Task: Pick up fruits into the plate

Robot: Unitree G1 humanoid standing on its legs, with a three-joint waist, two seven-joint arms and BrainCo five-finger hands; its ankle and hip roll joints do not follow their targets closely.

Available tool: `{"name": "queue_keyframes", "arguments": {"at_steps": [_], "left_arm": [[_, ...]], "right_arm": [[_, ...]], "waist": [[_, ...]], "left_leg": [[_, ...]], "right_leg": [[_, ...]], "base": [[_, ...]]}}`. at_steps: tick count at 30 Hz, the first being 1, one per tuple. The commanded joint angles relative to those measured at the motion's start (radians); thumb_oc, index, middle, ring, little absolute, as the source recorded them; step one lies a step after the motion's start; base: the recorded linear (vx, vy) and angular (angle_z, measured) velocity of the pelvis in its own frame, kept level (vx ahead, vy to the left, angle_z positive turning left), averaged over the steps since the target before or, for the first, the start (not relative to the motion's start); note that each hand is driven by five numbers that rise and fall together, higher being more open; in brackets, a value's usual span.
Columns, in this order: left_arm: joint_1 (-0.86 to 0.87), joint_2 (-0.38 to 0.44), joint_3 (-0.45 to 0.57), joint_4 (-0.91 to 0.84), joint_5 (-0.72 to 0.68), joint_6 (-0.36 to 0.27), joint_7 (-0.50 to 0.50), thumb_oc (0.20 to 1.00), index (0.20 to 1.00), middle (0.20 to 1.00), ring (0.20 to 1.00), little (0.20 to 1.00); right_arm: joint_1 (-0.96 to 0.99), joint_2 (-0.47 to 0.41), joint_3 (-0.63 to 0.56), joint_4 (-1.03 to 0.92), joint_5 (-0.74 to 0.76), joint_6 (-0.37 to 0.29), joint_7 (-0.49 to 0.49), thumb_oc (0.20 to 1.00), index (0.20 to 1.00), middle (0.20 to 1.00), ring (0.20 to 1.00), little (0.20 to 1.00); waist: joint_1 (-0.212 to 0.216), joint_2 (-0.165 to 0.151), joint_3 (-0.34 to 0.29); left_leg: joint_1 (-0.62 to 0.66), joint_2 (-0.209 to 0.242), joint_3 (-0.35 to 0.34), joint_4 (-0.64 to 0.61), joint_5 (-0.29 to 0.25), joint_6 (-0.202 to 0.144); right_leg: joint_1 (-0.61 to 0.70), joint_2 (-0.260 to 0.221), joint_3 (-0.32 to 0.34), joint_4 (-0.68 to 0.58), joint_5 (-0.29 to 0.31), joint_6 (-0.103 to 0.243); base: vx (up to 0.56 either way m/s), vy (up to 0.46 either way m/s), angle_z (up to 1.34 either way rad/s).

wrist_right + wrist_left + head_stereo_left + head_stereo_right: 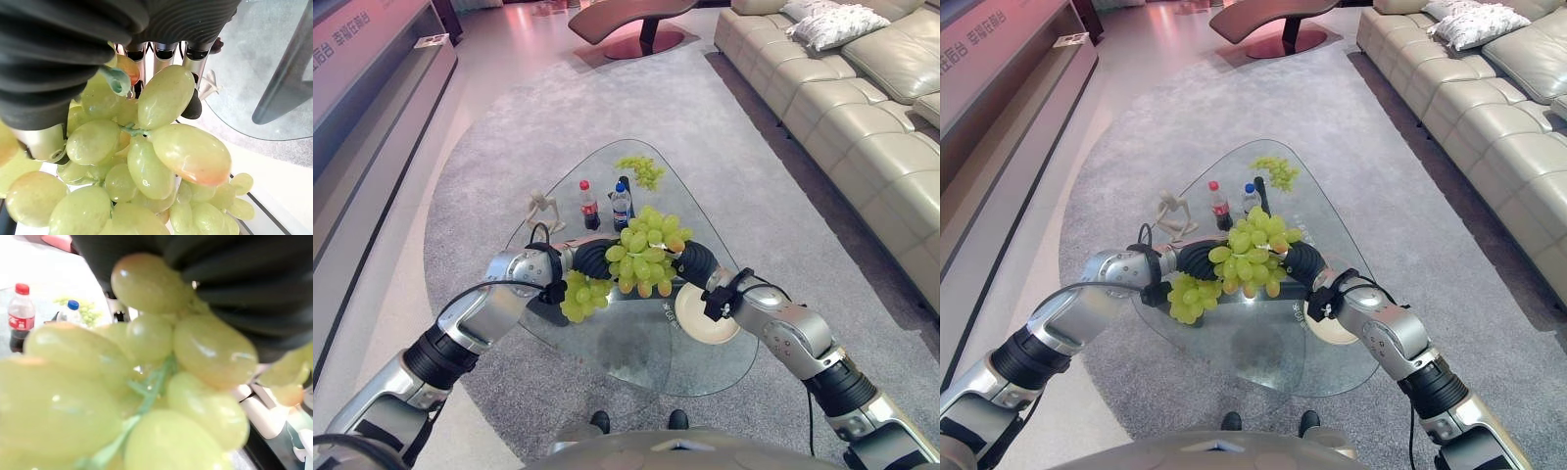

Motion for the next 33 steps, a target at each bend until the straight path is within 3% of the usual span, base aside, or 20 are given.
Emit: {"name": "queue_keyframes", "arguments": {"at_steps": [1,8,9,10,11,21,33], "left_arm": [[-0.111,0.015,0.0,-0.036,-0.037,-0.028,0.006,0.2,0.2,0.2,0.2,0.2],[-0.103,0.012,0.013,-0.041,-0.062,-0.013,0.01,0.2,0.2,0.2,0.2,0.2],[-0.102,0.011,0.013,-0.04,-0.063,-0.012,0.011,0.25,0.25,0.25,0.25,0.25],[-0.101,0.008,0.011,-0.04,-0.067,-0.007,0.014,0.595,0.595,0.595,0.595,0.595],[-0.095,0.005,0.016,-0.038,-0.075,-0.007,0.014,1.0,1.0,1.0,1.0,1.0],[-0.048,-0.008,0.048,-0.019,-0.085,0.015,0.034,1.0,1.0,1.0,1.0,1.0],[0.106,-0.055,0.097,0.025,-0.058,-0.04,0.142,1.0,1.0,1.0,1.0,1.0]], "right_arm": [[-0.053,0.022,0.012,-0.092,0.022,-0.049,-0.005,0.2,0.2,0.2,0.2,0.2],[-0.049,0.024,0.003,-0.094,0.021,-0.054,-0.006,0.2,0.2,0.2,0.2,0.2],[-0.047,0.024,0.002,-0.095,0.022,-0.056,-0.006,0.2,0.2,0.2,0.2,0.2],[-0.049,0.027,0.002,-0.094,0.023,-0.06,-0.01,0.2,0.2,0.2,0.2,0.2],[-0.046,0.03,-0.001,-0.093,0.023,-0.068,-0.012,0.2,0.2,0.2,0.2,0.2],[-0.014,0.051,-0.038,-0.074,0.023,-0.111,-0.034,0.2,0.2,0.2,0.2,0.2],[0.058,0.053,-0.115,-0.059,0.021,-0.188,-0.02,0.2,0.2,0.2,0.2,0.2]], "waist": [[0.006,-0.022,-0.048],[0.006,-0.021,-0.048],[0.006,-0.021,-0.048],[0.006,-0.021,-0.048],[0.008,-0.02,-0.048],[0.01,-0.016,-0.05],[0.021,-0.021,-0.043]], "left_leg": [[-0.016,-0.056,0.084,0.035,-0.073,0.042],[-0.015,-0.056,0.085,0.035,-0.074,0.043],[-0.015,-0.057,0.084,0.036,-0.074,0.043],[-0.015,-0.056,0.085,0.036,-0.074,0.043],[-0.015,-0.056,0.085,0.036,-0.074,0.043],[-0.012,-0.055,0.086,0.031,-0.073,0.044],[-0.012,-0.052,0.085,0.032,-0.074,0.046]], "right_leg": [[0.008,-0.025,-0.032,0.007,-0.021,0.053],[0.01,-0.025,-0.032,0.007,-0.022,0.052],[0.01,-0.025,-0.032,0.007,-0.022,0.051],[0.01,-0.025,-0.033,0.007,-0.023,0.052],[0.01,-0.025,-0.033,0.007,-0.023,0.052],[0.011,-0.026,-0.035,0.004,-0.021,0.053],[0.011,-0.029,-0.043,0.005,-0.019,0.052]], "base": [[0.0,0.0,0.0],[0.0,0.0,0.0],[0.0,0.0,0.0],[0.0,0.0,0.0],[0.0,0.0,0.0],[0.0,0.0,0.0],[0.0,0.0,0.0]]}}
